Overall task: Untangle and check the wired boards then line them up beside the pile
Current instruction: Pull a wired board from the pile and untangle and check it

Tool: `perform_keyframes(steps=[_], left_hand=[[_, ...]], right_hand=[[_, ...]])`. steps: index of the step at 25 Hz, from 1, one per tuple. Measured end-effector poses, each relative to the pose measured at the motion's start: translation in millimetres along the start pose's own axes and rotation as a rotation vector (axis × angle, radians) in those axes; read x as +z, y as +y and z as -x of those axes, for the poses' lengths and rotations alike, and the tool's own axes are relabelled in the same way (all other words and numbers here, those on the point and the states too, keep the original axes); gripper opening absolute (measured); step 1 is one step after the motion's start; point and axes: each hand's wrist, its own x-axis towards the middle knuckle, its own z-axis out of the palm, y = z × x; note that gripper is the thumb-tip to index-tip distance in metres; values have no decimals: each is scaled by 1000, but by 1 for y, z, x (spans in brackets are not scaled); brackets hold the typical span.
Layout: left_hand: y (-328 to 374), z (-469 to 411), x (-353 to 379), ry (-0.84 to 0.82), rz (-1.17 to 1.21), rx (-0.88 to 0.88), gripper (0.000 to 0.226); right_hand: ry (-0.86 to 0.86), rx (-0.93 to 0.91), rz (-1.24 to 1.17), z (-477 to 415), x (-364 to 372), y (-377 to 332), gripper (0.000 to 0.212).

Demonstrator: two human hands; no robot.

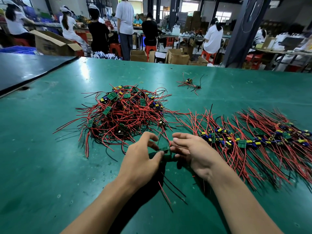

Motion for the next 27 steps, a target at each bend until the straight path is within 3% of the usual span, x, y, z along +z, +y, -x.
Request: perform_keyframes(steps=[6,8,11,14,17,22,27], left_hand=[[12,-1,-3,24,524,-154,24],[14,-1,-4,-12,614,-152,19],[16,-1,-3,-58,726,-162,11],[18,0,-3,-137,765,-189,16],[21,-1,-4,-175,816,-215,17],[20,-2,-5,-140,816,-257,10],[11,-8,-1,-74,765,-322,11]], right_hand=[[38,40,-313,0,1,-2,16],[-36,59,-288,1,2,-2,7],[-159,66,-126,3,4,0,28],[-227,-44,-87,2,7,4,26],[-186,-226,-44,-2,7,7,31],[-210,-348,50,0,6,9,29],[-235,-446,256,-3,-5,6,12]])
